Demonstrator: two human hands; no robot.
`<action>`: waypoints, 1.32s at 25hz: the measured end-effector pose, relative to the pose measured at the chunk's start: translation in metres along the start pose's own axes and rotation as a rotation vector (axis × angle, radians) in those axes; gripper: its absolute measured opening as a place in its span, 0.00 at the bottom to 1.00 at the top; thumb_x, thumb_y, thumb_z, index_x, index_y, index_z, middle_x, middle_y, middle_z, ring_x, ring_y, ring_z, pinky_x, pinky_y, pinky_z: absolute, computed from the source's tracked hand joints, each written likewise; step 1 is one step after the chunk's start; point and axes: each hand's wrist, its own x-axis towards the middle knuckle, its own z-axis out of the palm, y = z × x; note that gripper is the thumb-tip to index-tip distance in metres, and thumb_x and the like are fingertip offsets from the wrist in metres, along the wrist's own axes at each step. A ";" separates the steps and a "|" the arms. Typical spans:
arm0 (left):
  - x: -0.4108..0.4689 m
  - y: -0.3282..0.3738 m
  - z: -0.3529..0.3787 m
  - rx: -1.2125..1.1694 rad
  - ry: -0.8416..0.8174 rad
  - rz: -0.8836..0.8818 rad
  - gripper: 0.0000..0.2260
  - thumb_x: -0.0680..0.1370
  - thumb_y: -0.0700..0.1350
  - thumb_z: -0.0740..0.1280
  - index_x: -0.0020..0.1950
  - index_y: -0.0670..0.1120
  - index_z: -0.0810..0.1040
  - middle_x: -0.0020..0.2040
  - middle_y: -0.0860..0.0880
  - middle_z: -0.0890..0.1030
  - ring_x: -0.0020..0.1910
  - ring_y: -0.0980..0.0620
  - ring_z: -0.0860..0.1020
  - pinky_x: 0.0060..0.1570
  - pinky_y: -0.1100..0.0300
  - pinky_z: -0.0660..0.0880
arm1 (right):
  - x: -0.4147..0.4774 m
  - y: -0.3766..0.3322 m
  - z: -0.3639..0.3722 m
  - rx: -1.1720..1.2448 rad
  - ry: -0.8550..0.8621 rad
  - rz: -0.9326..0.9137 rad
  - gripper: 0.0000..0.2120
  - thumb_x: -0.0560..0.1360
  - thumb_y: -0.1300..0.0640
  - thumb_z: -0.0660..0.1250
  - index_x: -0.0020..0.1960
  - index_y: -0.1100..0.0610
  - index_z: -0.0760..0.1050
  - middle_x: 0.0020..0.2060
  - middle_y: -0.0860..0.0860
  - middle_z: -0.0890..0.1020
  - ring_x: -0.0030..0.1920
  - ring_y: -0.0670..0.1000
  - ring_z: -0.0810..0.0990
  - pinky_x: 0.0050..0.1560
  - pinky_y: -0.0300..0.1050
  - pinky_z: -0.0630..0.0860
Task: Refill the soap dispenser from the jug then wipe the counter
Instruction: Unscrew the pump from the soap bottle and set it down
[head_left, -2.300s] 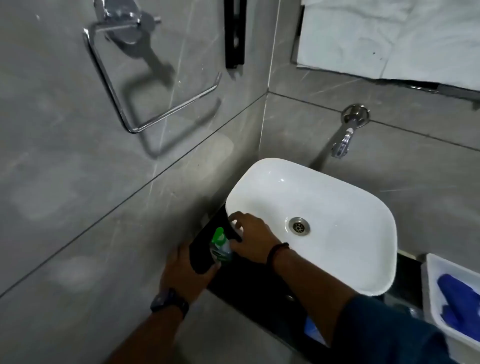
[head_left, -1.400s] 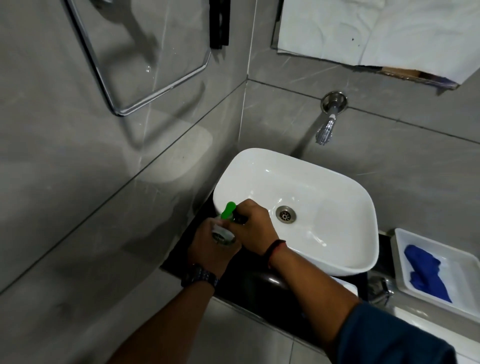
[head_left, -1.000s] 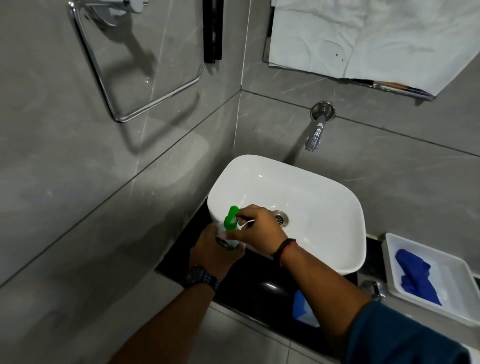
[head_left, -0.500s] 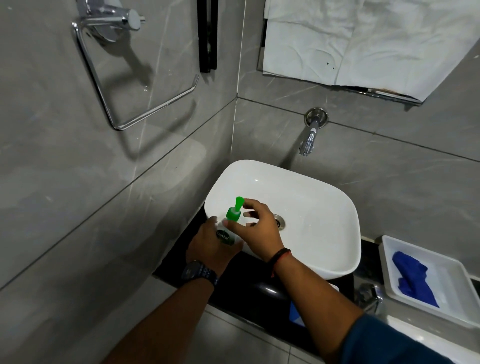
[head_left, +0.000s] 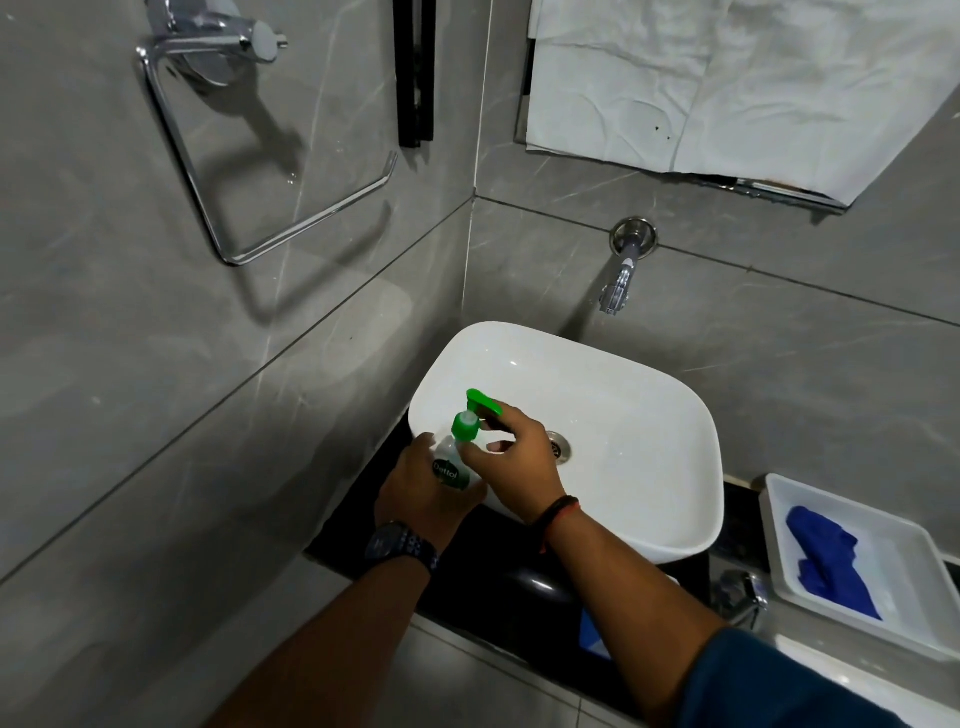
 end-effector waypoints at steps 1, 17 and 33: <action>0.001 0.000 0.001 0.008 -0.004 0.011 0.30 0.61 0.64 0.70 0.58 0.51 0.71 0.53 0.52 0.78 0.50 0.50 0.78 0.45 0.53 0.78 | 0.000 0.000 0.001 -0.009 0.019 0.008 0.22 0.66 0.55 0.77 0.58 0.46 0.76 0.52 0.48 0.80 0.50 0.47 0.78 0.50 0.44 0.78; 0.005 -0.006 0.005 0.028 0.032 -0.006 0.34 0.60 0.66 0.70 0.60 0.50 0.70 0.54 0.49 0.78 0.51 0.47 0.79 0.45 0.55 0.77 | 0.005 0.000 0.008 -0.007 0.155 0.070 0.12 0.62 0.49 0.79 0.40 0.51 0.79 0.37 0.44 0.82 0.43 0.45 0.79 0.47 0.47 0.78; 0.013 0.007 -0.007 0.013 0.012 0.059 0.31 0.58 0.64 0.72 0.57 0.53 0.69 0.49 0.56 0.76 0.46 0.54 0.77 0.41 0.60 0.75 | 0.007 -0.018 0.002 -0.023 0.086 -0.040 0.13 0.65 0.55 0.77 0.47 0.46 0.78 0.42 0.44 0.82 0.47 0.42 0.79 0.46 0.42 0.79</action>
